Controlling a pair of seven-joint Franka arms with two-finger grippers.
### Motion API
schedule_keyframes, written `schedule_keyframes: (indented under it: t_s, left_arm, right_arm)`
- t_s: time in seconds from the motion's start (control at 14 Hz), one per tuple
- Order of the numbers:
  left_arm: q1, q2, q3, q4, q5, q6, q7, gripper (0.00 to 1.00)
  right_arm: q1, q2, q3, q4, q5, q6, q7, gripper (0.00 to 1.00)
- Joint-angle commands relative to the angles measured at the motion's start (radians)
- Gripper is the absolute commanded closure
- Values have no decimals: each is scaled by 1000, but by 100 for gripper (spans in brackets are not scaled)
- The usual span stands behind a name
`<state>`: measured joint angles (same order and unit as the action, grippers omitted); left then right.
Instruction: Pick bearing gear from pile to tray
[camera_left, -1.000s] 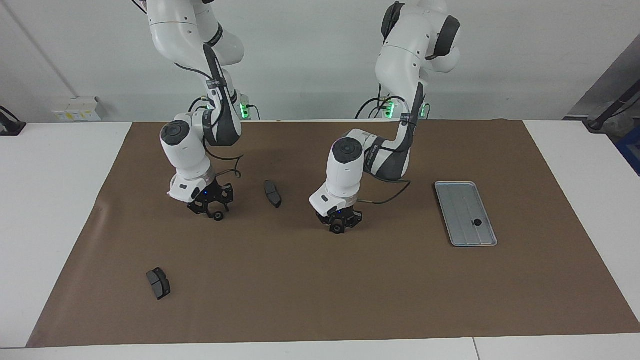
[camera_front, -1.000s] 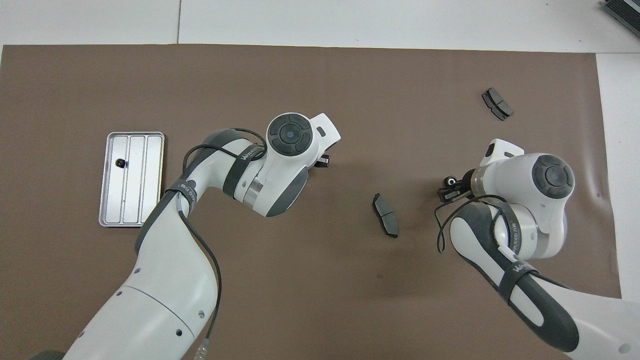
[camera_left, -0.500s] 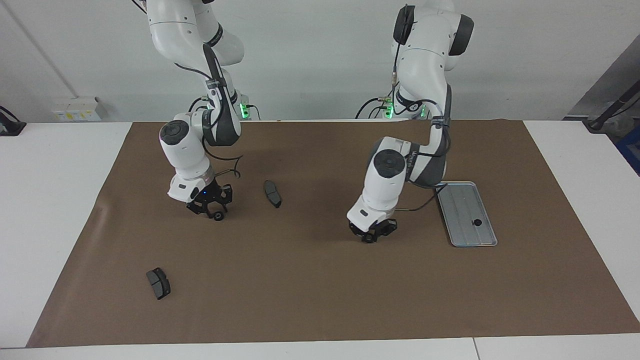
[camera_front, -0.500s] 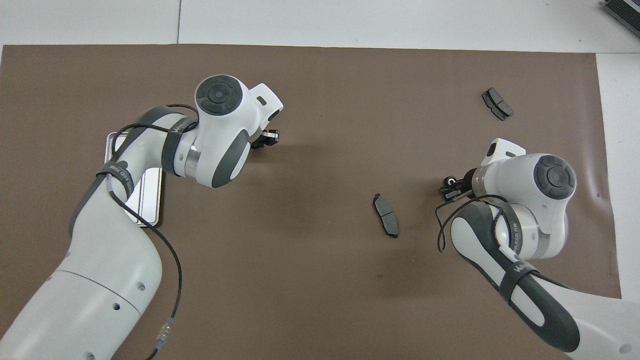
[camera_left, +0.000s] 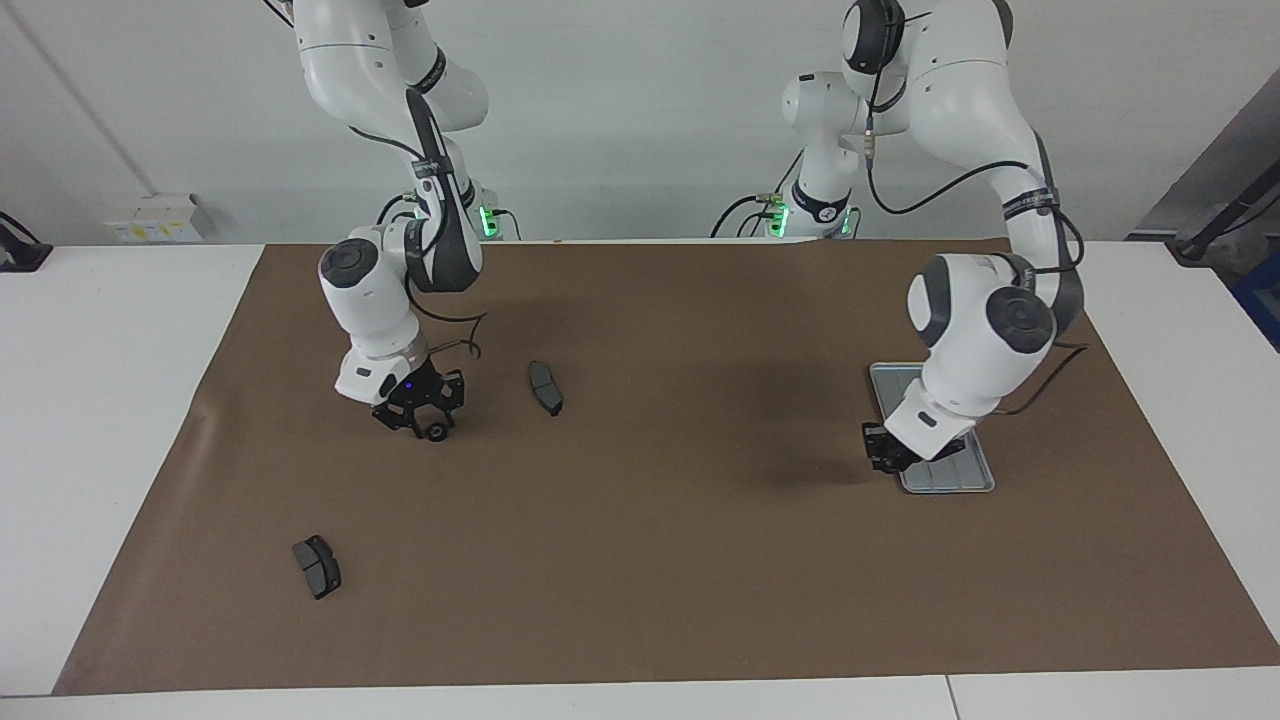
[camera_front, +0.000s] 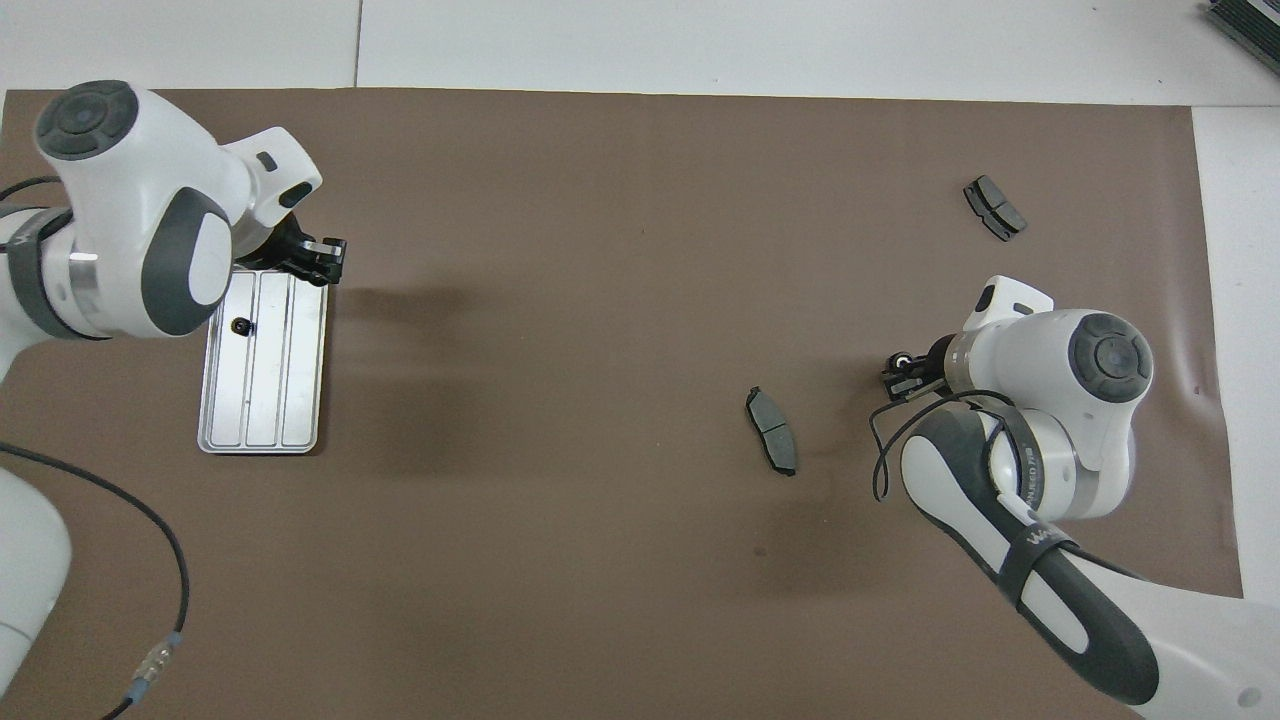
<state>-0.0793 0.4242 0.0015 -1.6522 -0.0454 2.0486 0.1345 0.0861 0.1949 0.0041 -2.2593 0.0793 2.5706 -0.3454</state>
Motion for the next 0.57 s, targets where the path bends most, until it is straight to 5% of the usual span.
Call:
schedule_keyframes:
  t_s: [0.0,0.29,0.5]
  left_arm:
    - [68,-80,-9,-141,-21,18,140,100]
    - [98,-134,-9,-319,-40,186,178,99]
    - [96,-137,-8,-331,-56,200,174,60]
  right_arm:
    - [0,-12,-3,-23,13,34,6,96]
    - [3,-11,-1,0,13,7,69,100]
    - [11,-29,10,166,13,-215,251,100]
